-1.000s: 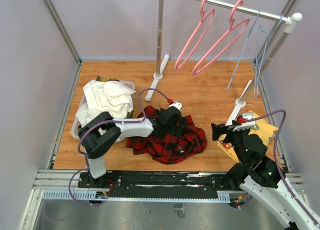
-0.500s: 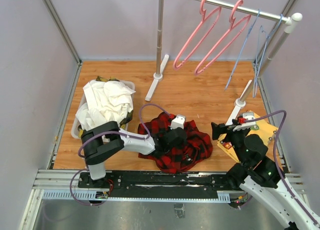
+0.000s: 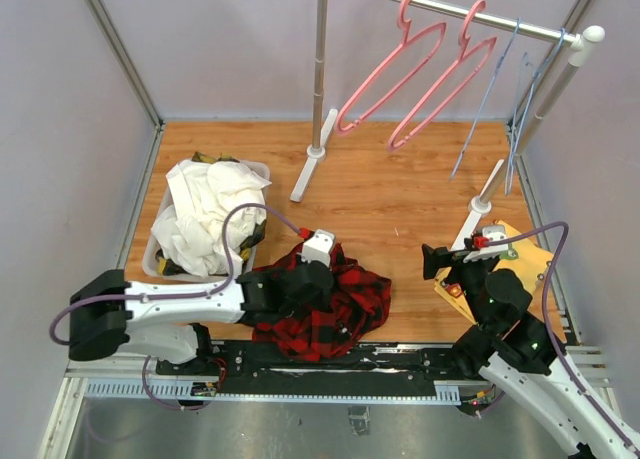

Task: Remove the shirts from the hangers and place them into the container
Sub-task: Pick up the shirt from the center of the board.

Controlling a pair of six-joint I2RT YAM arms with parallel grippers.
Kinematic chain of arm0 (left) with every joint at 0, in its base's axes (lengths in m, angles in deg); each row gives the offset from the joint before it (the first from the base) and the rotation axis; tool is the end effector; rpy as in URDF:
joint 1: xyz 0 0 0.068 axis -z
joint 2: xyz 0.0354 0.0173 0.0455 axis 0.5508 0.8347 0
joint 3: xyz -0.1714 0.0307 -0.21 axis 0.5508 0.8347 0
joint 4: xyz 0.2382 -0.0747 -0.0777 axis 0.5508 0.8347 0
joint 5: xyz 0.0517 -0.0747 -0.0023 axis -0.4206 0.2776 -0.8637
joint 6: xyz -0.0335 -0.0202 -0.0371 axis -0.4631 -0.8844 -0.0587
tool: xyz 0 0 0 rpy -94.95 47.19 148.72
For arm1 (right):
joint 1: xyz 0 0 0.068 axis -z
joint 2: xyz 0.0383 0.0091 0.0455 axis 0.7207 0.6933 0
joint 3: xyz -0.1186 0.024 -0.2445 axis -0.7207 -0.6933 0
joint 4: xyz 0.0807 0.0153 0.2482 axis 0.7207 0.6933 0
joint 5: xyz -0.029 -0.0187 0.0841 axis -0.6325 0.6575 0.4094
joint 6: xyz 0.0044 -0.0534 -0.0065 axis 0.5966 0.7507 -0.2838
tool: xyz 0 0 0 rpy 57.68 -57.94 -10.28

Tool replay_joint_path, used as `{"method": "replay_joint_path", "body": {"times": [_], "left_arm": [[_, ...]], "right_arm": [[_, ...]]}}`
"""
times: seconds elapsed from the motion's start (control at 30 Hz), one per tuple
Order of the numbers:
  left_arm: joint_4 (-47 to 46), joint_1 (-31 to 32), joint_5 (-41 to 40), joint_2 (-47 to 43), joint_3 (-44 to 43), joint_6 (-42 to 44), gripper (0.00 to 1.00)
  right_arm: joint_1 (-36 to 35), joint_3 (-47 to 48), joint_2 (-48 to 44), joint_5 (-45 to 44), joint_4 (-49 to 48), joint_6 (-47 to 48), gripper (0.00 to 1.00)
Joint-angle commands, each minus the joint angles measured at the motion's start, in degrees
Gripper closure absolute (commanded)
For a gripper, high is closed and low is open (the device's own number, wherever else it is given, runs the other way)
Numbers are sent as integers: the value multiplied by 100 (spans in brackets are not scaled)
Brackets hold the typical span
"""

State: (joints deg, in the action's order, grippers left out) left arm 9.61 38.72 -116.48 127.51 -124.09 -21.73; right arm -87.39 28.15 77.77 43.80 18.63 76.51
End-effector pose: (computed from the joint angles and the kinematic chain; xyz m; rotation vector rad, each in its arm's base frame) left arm 0.0988 -0.2426 0.2052 0.4427 2.1612 -0.3671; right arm 0.0738 0.0425 0.2810 -0.0487 1.6160 0.3095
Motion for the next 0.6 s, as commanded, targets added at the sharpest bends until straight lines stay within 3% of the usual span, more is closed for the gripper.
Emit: {"method": "replay_joint_path", "body": {"times": [0.0, 0.27, 0.57], "left_arm": [[240, -19, -486, -902, 38, 305, 99], [596, -86, -561, -1650, -98, 376, 100], [607, -118, -132, -2286, -317, 643, 100]], "right_arm": [[-36, -133, -77, -114, -321, 202, 1], [-38, -290, -90, -19, -574, 358, 0], [-38, -510, -152, 1196, -1169, 695, 1]]}}
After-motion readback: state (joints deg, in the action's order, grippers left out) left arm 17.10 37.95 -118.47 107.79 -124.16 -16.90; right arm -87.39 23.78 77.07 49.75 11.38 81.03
